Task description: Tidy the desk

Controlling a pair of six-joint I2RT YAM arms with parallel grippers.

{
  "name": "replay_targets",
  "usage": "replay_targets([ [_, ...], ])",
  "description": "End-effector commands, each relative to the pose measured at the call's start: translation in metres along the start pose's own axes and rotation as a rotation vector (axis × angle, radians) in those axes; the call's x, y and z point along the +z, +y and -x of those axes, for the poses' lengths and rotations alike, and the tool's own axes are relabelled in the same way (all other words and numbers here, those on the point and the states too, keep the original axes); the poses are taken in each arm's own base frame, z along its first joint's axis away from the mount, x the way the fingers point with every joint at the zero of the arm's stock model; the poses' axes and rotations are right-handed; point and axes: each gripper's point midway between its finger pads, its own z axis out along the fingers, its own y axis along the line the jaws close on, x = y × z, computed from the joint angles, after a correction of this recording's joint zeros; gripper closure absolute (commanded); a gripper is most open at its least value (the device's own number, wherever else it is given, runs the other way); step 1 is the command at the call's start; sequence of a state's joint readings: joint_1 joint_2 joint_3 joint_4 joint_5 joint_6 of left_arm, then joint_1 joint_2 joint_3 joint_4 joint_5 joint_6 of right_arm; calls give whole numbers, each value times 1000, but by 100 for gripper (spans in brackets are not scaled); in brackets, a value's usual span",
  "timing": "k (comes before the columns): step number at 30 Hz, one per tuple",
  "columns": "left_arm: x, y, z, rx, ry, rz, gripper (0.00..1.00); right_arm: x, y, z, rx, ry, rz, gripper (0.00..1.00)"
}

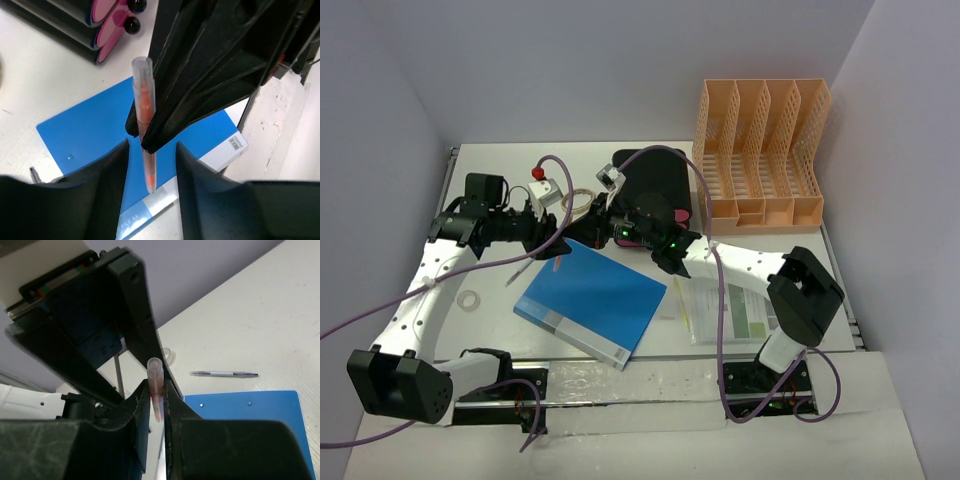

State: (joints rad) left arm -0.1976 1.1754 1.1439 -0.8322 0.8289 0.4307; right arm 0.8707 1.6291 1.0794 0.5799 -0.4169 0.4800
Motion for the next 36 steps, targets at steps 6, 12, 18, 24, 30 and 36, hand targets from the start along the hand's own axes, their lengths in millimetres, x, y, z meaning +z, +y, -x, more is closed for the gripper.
replay_targets([
  [6,6,10,11,46,-46,26,76,1,21,37,-44,-83,44,100],
  [12,12,11,9,47,-46,23,99,3,22,35,-34,-80,52,100],
  [18,8,11,11,46,-49,44,100,0,20,27,-50,-50,49,82],
  [24,7,12,12,40,-50,55,100,-7,22,22,-62,-32,51,56],
  [30,7,11,9,38,-41,53,100,-20,22,38,-98,-50,10,39],
  [36,7,11,8,38,-38,56,100,-23,23,52,-145,-29,2,37],
])
